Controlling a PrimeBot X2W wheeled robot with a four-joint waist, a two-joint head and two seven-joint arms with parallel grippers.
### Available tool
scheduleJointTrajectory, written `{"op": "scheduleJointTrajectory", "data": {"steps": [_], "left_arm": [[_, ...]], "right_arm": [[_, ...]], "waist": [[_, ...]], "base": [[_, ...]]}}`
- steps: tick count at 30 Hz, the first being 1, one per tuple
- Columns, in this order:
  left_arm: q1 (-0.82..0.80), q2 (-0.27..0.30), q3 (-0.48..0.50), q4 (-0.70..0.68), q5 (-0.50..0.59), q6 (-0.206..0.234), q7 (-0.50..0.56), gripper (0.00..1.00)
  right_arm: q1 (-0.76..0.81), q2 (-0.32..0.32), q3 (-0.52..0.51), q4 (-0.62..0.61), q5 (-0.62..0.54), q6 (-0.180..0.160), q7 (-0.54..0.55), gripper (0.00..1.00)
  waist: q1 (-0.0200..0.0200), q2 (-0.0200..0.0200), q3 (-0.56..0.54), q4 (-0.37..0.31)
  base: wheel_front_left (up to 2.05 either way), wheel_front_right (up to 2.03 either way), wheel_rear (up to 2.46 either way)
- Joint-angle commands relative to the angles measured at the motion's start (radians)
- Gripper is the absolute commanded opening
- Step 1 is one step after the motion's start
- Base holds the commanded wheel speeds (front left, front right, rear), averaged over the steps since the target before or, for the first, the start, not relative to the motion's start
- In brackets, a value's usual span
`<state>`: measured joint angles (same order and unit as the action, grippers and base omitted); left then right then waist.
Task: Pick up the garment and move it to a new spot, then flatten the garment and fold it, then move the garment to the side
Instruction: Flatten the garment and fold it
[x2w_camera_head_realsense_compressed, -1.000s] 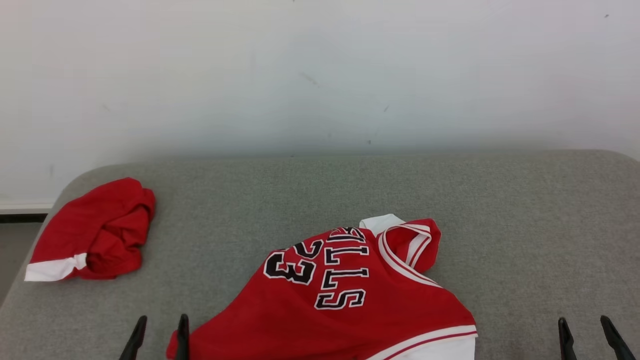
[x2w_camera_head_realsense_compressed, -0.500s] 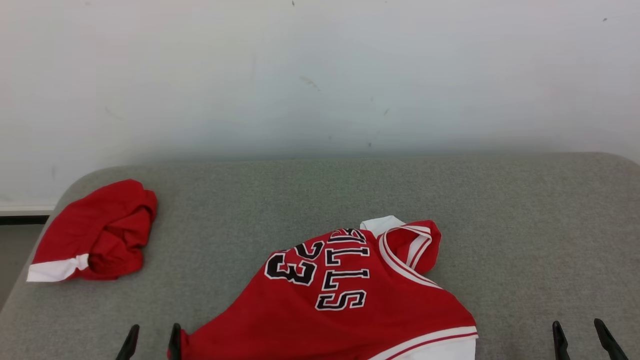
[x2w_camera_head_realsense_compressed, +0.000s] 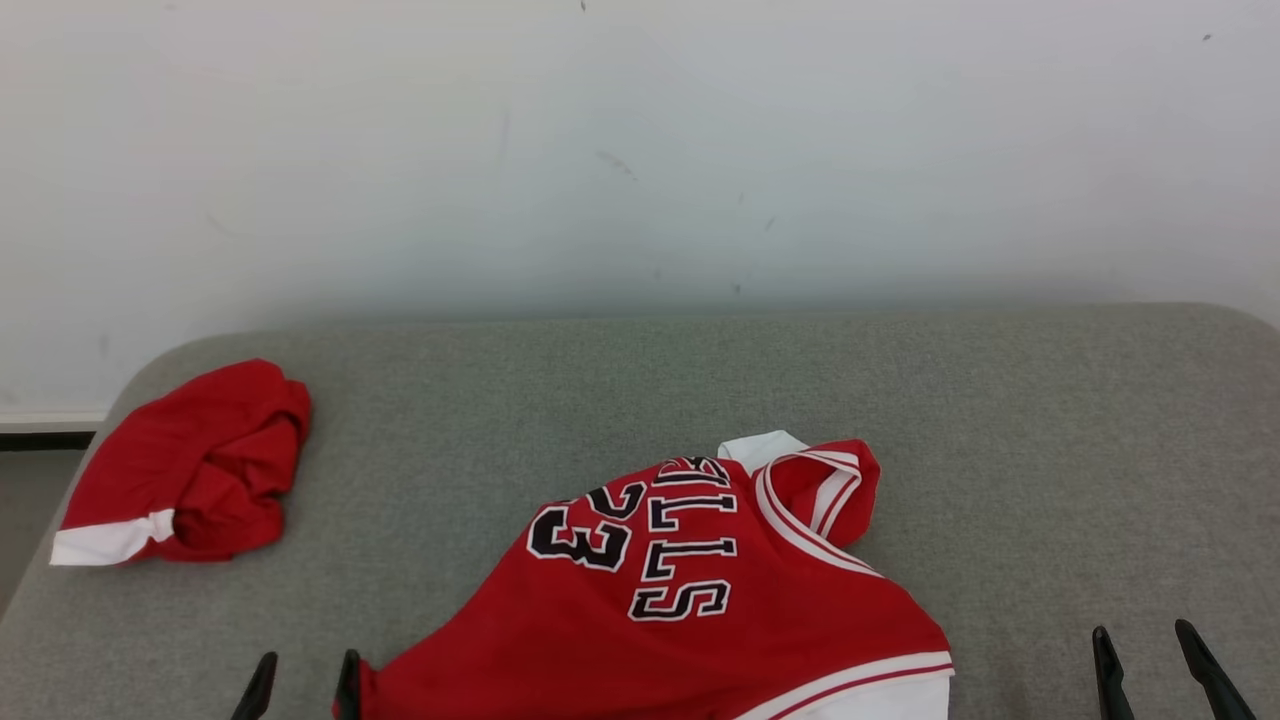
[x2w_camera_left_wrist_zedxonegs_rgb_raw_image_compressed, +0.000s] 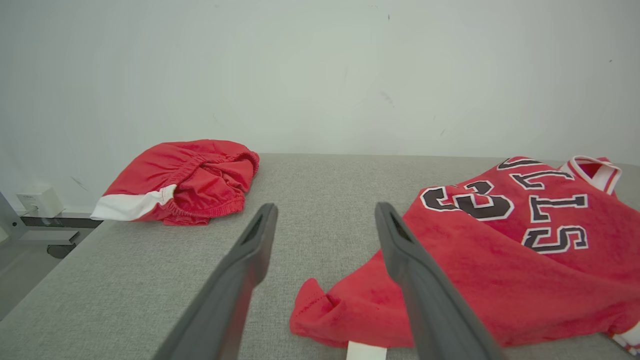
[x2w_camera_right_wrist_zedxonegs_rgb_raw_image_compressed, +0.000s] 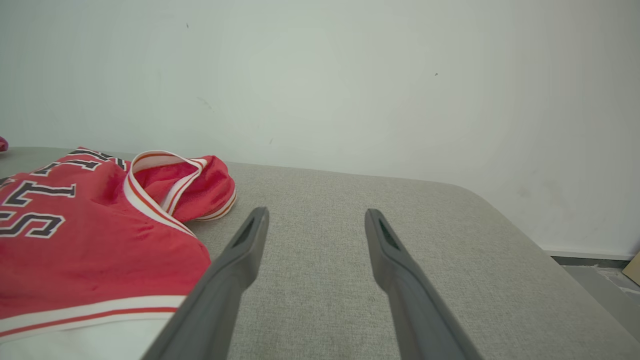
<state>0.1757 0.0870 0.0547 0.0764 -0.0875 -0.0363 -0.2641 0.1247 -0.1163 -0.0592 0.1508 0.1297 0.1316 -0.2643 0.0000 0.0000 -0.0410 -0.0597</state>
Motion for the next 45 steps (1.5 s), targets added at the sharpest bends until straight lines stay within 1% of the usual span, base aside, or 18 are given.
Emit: {"op": "scheduleJointTrajectory", "data": {"steps": [1, 7, 9, 13, 15, 18, 19, 23, 26, 28, 33, 40, 45], "left_arm": [[0.005, -0.002, 0.007, 0.001, 0.011, -0.005, 0.000, 1.00], [0.005, -0.011, 0.013, 0.004, 0.021, -0.021, 0.000, 1.00], [0.007, -0.011, 0.009, 0.009, 0.027, -0.026, 0.000, 1.00], [0.026, 0.017, -0.007, 0.056, 0.053, -0.040, 0.000, 1.00], [0.027, 0.045, -0.025, 0.090, 0.077, -0.048, 0.017, 1.00], [0.027, 0.086, -0.048, 0.109, 0.098, -0.059, 0.085, 1.00], [0.027, 0.086, -0.048, 0.109, 0.098, -0.059, 0.085, 1.00], [0.032, 0.137, -0.055, 0.099, 0.088, -0.073, 0.178, 1.00], [0.040, 0.162, -0.068, 0.101, 0.073, -0.081, 0.246, 1.00], [0.040, 0.175, -0.079, 0.094, 0.063, -0.084, 0.283, 1.00], [0.017, 0.194, -0.117, 0.082, 0.052, -0.089, 0.314, 1.00], [-0.035, 0.212, -0.162, 0.098, 0.050, -0.090, 0.306, 1.00], [-0.062, 0.223, -0.181, 0.120, 0.040, -0.091, 0.296, 1.00]], "right_arm": [[-0.010, -0.006, 0.001, -0.006, 0.013, -0.002, 0.000, 1.00], [-0.007, -0.005, 0.006, -0.005, 0.018, -0.002, 0.000, 1.00], [-0.006, 0.010, 0.010, 0.001, 0.046, -0.002, 0.000, 1.00], [-0.010, 0.007, 0.053, -0.014, 0.100, -0.002, 0.018, 1.00], [0.009, -0.005, 0.076, -0.021, 0.124, -0.002, 0.091, 1.00], [0.053, -0.037, 0.146, -0.043, 0.141, -0.002, 0.231, 1.00], [0.053, -0.037, 0.146, -0.043, 0.141, -0.002, 0.231, 1.00], [0.112, -0.057, 0.225, -0.067, 0.172, -0.002, 0.375, 1.00], [0.128, -0.053, 0.256, -0.061, 0.181, -0.002, 0.433, 1.00], [0.126, -0.044, 0.270, -0.053, 0.184, -0.002, 0.446, 1.00], [0.090, -0.026, 0.300, -0.016, 0.180, -0.002, 0.474, 1.00], [0.048, -0.017, 0.321, 0.018, 0.170, -0.002, 0.466, 1.00], [0.032, -0.017, 0.330, 0.032, 0.174, -0.002, 0.456, 1.00]], "waist": [[0.0000, 0.0000, -0.001, -0.001], [0.0000, 0.0000, -0.001, -0.004], [0.0000, 0.0000, -0.001, -0.005], [0.0000, 0.0000, -0.004, -0.012], [0.0000, 0.0000, -0.005, -0.013], [0.0000, 0.0000, -0.002, -0.013], [0.0000, 0.0000, -0.002, -0.013], [0.0000, 0.0000, 0.008, -0.013], [0.0000, 0.0000, 0.018, -0.014], [0.0000, 0.0000, 0.026, -0.014], [0.0000, 0.0000, 0.045, -0.005], [0.0000, 0.0000, 0.076, 0.015], [0.0000, 0.0000, 0.088, 0.016]], "base": [[0.00, 0.00, 0.00], [0.00, 0.00, 0.00], [0.00, 0.00, 0.00], [0.00, 0.00, 0.00], [0.00, 0.00, 0.00], [0.00, 0.00, 0.00], [0.00, 0.00, 0.00], [0.00, 0.00, 0.00], [0.00, 0.00, 0.00], [0.00, 0.00, 0.00], [0.00, 0.00, 0.00], [0.00, 0.00, 0.00], [0.00, 0.00, 0.00]]}}
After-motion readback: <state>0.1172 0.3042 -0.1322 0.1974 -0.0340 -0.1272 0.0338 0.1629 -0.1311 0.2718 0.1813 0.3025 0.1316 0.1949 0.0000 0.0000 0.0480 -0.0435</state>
